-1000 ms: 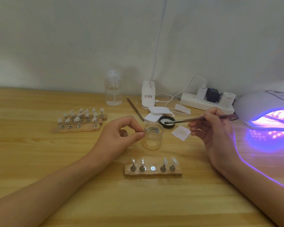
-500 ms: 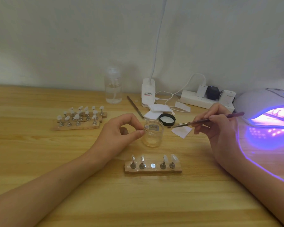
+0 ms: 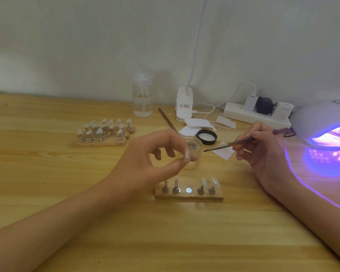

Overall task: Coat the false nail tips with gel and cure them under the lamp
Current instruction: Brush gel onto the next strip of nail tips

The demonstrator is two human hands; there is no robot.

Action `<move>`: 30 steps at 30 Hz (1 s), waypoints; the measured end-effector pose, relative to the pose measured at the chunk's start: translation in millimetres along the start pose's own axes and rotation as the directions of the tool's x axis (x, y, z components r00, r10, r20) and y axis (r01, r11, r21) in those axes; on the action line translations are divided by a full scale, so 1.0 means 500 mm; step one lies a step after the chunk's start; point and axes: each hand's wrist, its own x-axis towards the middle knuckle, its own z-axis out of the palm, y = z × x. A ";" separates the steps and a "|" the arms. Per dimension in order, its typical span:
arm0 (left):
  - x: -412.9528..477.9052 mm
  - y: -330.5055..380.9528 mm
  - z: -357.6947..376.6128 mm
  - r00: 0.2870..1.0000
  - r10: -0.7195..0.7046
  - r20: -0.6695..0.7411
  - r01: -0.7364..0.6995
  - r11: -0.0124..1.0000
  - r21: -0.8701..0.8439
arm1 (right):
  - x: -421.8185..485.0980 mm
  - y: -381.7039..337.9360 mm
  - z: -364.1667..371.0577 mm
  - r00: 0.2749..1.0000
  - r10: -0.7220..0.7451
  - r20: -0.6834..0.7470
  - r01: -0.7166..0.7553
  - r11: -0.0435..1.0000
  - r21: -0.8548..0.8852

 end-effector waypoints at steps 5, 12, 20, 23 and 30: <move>-0.023 0.008 0.026 0.978 0.036 0.204 -0.085 0.967 0.241 | 0.000 -0.001 -0.001 1.000 0.019 0.013 -0.019 1.000 0.001; -0.023 -0.011 0.038 0.965 -0.205 0.162 0.152 0.945 0.289 | -0.001 0.000 0.000 0.999 0.033 0.011 -0.033 0.999 -0.011; -0.022 -0.015 0.033 0.946 -0.281 0.161 0.261 0.956 0.134 | 0.000 -0.001 -0.002 0.999 0.040 0.016 -0.039 0.999 -0.024; -0.022 -0.014 0.032 0.944 -0.294 0.147 0.278 0.953 0.120 | -0.001 -0.002 -0.002 0.999 0.046 0.016 -0.045 0.999 -0.021; -0.018 -0.012 0.030 0.933 -0.334 0.138 0.322 0.941 0.100 | -0.002 -0.003 -0.002 0.999 0.040 0.023 -0.040 0.999 -0.026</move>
